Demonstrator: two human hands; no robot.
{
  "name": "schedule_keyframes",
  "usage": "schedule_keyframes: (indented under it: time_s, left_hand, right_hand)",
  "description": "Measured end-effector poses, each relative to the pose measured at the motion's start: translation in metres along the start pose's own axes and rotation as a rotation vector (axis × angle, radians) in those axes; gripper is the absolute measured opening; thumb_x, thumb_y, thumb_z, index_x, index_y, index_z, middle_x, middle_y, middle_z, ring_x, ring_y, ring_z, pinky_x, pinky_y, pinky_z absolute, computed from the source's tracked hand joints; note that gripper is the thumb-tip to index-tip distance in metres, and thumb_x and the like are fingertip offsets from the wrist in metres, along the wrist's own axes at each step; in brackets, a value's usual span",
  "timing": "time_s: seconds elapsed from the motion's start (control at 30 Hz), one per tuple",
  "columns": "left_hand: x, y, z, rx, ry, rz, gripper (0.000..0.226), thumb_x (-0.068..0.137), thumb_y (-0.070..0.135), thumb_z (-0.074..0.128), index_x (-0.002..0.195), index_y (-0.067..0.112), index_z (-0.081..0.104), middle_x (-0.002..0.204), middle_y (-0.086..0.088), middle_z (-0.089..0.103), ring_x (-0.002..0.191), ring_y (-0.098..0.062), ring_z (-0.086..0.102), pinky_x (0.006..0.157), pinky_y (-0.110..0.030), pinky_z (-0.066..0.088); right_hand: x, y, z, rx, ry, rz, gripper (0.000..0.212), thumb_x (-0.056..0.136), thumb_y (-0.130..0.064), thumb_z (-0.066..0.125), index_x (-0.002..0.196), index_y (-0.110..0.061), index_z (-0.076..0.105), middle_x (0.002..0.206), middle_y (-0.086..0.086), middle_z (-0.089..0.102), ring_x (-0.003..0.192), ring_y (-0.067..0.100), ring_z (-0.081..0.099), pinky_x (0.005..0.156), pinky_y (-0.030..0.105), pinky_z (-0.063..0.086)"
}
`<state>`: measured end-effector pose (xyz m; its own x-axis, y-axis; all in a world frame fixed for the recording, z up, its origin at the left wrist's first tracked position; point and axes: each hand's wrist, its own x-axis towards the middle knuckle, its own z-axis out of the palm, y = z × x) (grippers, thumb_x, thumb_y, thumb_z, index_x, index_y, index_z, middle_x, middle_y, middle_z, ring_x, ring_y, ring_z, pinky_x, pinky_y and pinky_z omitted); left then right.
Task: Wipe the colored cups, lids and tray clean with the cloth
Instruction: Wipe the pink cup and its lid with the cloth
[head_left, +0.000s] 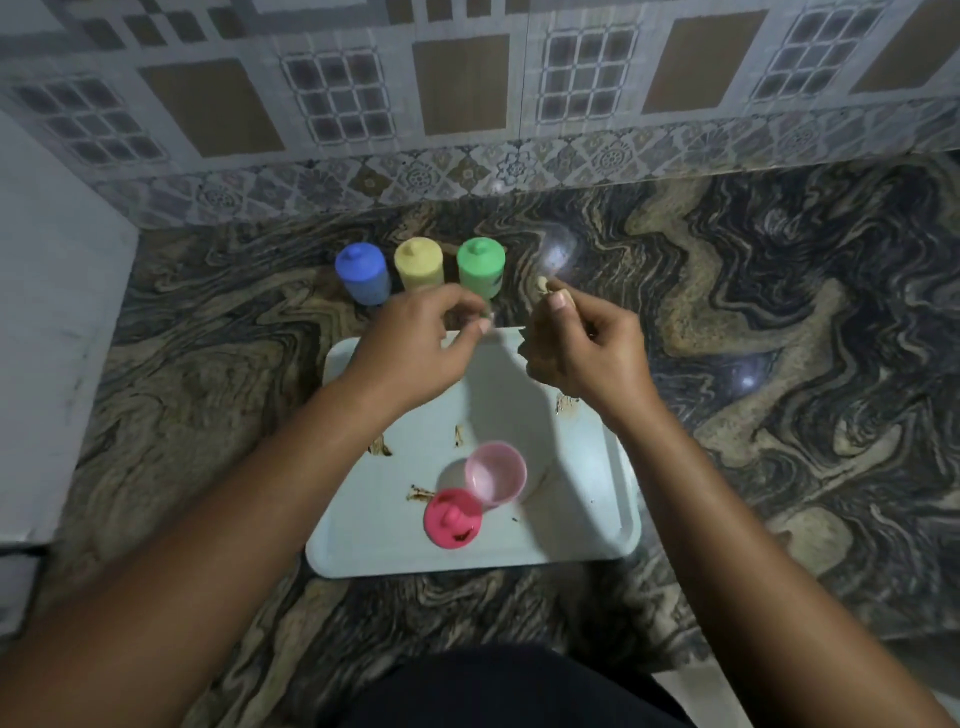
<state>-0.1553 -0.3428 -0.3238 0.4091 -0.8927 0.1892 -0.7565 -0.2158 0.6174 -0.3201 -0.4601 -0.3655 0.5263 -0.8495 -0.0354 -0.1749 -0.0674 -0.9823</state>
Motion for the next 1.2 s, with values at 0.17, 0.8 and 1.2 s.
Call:
schedule_keyframes:
  time_s: [0.17,0.8,1.2]
  left_hand:
    - [-0.090,-0.009,0.017,0.044,-0.255,0.103,0.033,0.084,0.041,0.071,0.111,0.022,0.071,0.108,0.007,0.072,0.100,-0.014,0.059,0.091,-0.035,0.048]
    - [-0.129,0.013,0.012,-0.072,-0.195,0.039,0.008,0.091,0.011,0.064,0.095,0.016,0.070,0.097,0.004,0.070,0.095,-0.012,0.064,0.084,-0.033,0.053]
    - [-0.097,0.064,-0.063,-0.300,0.174,-0.100,0.002,0.087,0.023,0.073,0.088,0.022,0.072,0.082,0.012,0.072,0.080,-0.001,0.067,0.076,-0.020,0.054]
  right_hand:
    - [-0.067,0.015,-0.015,0.114,-0.069,0.150,0.025,0.095,-0.031,0.067,0.100,-0.008,0.071,0.072,0.006,0.060,0.060,0.019,0.058,0.057,0.038,0.054]
    - [-0.132,0.012,-0.026,-0.070,0.034,0.169,0.015,0.098,-0.019,0.061,0.110,-0.022,0.068,0.094,0.003,0.075,0.088,0.023,0.074,0.074,0.039,0.061]
    - [-0.152,-0.067,0.008,0.119,-0.215,-0.218,0.046,0.088,-0.012,0.077,0.131,-0.010,0.063,0.067,0.009,0.051,0.064,0.013,0.047,0.060,0.030,0.048]
